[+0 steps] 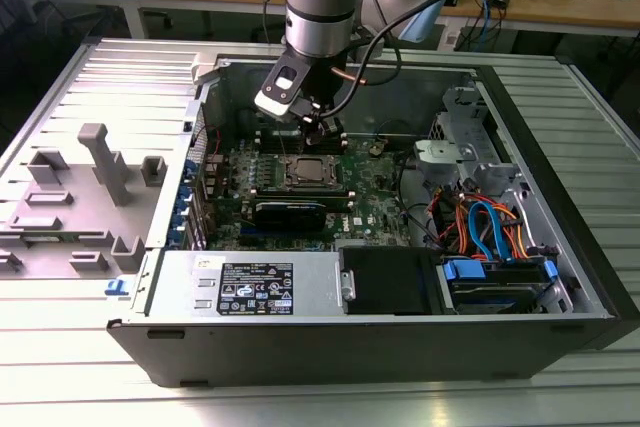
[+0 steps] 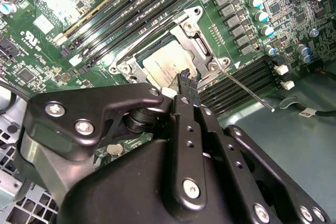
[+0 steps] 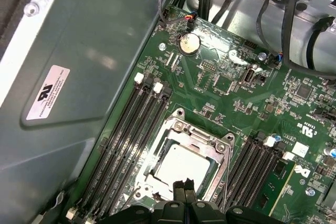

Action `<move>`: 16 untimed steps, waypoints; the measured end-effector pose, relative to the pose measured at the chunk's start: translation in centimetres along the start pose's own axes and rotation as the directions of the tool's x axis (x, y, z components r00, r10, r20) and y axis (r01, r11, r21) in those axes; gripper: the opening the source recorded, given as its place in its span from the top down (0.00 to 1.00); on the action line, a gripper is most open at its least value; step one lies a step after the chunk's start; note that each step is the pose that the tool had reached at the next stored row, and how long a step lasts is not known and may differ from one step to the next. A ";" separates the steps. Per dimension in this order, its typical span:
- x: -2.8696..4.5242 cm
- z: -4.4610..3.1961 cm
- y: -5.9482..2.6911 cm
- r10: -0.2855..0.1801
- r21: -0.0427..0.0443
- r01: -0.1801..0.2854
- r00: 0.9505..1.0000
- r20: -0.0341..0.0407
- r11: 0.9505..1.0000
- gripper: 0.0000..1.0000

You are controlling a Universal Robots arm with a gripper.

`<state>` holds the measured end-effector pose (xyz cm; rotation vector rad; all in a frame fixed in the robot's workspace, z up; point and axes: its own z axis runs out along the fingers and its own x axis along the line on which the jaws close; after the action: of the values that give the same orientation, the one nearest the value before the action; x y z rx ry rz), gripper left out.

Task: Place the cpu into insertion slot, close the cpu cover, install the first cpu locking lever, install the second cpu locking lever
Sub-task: 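Install the first cpu locking lever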

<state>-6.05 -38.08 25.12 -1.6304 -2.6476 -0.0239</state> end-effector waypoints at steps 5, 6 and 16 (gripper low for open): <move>0.00 0.00 0.00 -0.002 0.000 0.002 1.000 0.000 1.000 0.89; 0.01 0.01 0.01 -0.021 0.001 0.021 1.000 0.000 1.000 0.89; 0.00 0.00 0.00 -0.276 0.010 0.276 0.961 0.000 0.961 0.89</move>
<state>-6.05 -38.08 25.12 -1.2438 -2.8477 -0.0168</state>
